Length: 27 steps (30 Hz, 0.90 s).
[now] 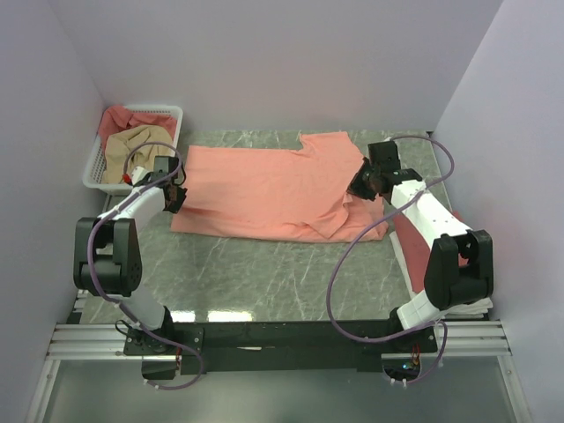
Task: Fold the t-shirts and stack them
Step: Fold the tshirt
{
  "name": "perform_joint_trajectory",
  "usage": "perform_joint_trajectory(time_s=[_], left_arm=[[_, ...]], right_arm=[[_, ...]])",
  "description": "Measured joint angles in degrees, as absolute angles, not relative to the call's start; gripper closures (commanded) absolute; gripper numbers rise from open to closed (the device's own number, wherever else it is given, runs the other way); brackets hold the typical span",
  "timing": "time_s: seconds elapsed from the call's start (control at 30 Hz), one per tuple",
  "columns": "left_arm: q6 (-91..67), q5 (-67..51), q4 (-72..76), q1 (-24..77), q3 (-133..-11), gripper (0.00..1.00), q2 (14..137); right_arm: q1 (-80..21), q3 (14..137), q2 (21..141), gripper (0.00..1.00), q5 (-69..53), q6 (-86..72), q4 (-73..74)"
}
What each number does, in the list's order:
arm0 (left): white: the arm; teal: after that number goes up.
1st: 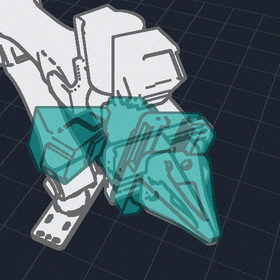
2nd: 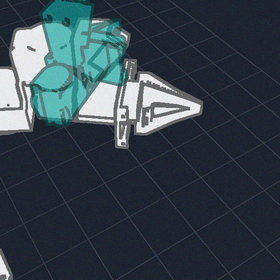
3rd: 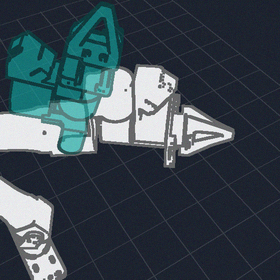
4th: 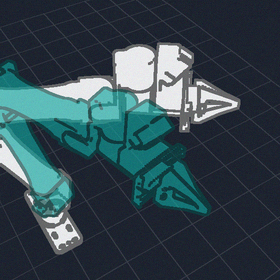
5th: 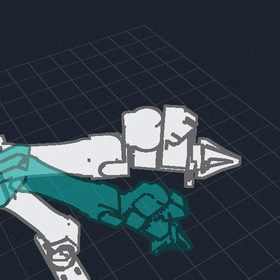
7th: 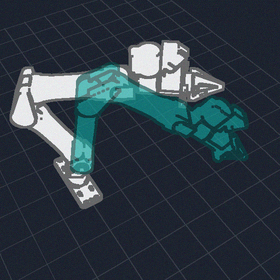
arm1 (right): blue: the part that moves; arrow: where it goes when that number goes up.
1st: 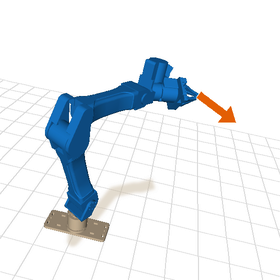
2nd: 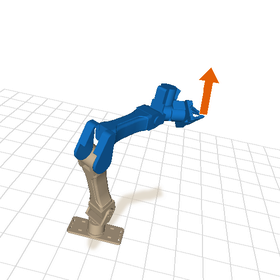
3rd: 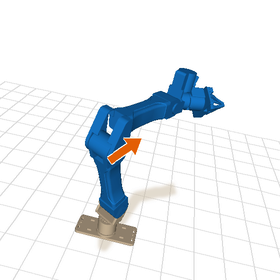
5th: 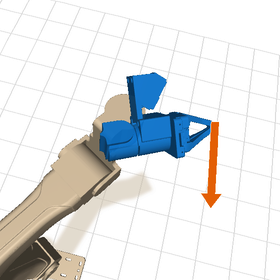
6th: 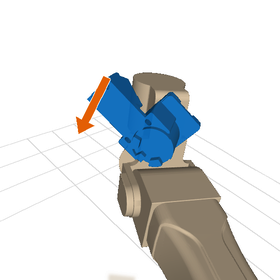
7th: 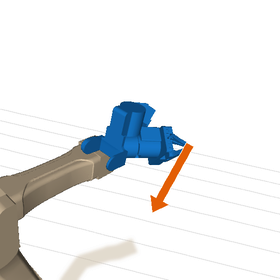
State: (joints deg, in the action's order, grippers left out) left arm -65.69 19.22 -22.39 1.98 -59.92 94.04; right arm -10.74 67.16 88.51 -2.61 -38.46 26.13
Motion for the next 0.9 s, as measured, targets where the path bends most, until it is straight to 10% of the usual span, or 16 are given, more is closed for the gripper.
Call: perform_joint_trajectory(time_s=[0.9], left_arm=[[-65.65,18.81,-21.56,-0.05,-60.62,0.99,94.65]], right_arm=[[-4.82,67.57,88.53,1.00,-5.48,-37.39,26.09]])
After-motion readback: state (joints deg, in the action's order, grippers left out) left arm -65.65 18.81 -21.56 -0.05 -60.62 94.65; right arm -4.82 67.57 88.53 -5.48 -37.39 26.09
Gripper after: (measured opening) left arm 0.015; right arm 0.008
